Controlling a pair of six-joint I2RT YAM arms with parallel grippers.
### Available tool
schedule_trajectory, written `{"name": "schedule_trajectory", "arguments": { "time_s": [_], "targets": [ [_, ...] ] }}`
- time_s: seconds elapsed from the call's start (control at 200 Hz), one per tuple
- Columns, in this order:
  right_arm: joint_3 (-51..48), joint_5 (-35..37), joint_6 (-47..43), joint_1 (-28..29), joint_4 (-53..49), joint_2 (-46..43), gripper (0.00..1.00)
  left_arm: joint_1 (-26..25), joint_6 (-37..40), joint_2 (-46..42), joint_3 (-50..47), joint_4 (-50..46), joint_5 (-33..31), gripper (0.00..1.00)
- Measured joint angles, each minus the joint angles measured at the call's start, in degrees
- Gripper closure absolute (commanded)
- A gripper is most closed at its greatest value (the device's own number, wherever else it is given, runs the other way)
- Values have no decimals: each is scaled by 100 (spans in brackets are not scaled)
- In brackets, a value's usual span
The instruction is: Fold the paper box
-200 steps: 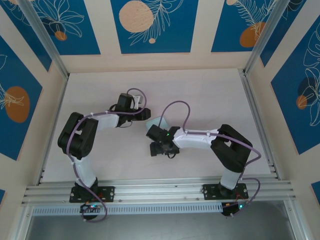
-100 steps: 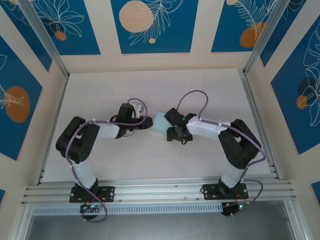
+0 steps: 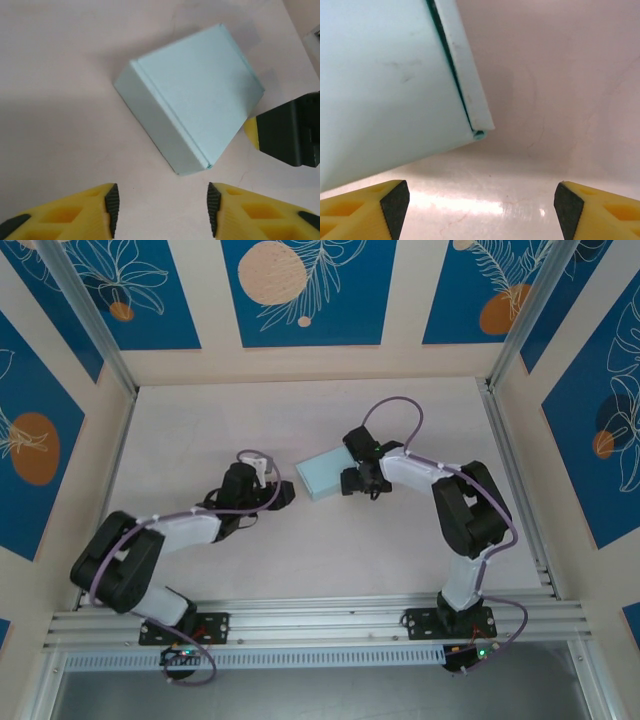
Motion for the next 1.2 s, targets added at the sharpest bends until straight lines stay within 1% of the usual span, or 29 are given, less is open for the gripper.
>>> {"name": "schedule_trajectory", "arguments": {
  "time_s": [0.07, 0.14, 0.19, 0.24, 0.255, 0.435, 0.515, 0.595, 0.73, 0.85, 0.94, 1.03, 1.2],
  "targets": [
    [-186, 7, 26, 9, -15, -293, 16, 111, 175, -525, 0, -332, -236, 32],
    [-474, 44, 85, 9, -68, -763, 12, 310, 389, -1088, -2, -732, -522, 20],
    [-693, 70, 114, -2, -101, -1143, 8, 463, 463, -1453, -15, -979, -713, 12],
    [-898, 107, 195, -42, -116, -1543, 0, 640, 645, -1845, -68, -1215, -905, 3],
    [-955, 120, 188, -57, -109, -1650, 0, 684, 647, -1943, -87, -1274, -953, 1],
    [-1720, 372, 310, -483, 15, -2894, 0, 1248, 1222, -3276, -570, -2039, -1685, 0],
    [-2092, 527, 323, -713, 195, -3305, 0, 1373, 1620, -3709, -855, -2083, -2004, 0],
    [-2494, 710, 293, -911, 503, -3659, 0, 1478, 2068, -3965, -1226, -1880, -2234, 0],
    [-3261, 949, -72, -1132, 1394, -4175, 0, 1580, 2850, -3982, -1768, -1272, -2354, 0],
    [-3993, 990, -595, -1257, 2420, -4625, 0, 1797, 3390, -3805, -2216, -367, -2326, 0],
    [-4518, 911, -1012, -1366, 3333, -4957, 1, 2015, 3613, -3508, -2463, 264, -2212, 0],
    [-5014, 678, -1325, -1587, 4229, -5195, 0, 2157, 3748, -3097, -2557, 730, -2050, 0],
    [-5257, 271, -1421, -2210, 5132, -5010, 0, 2256, 3869, -2249, -2559, 1615, -1764, 0]
  ]
}}
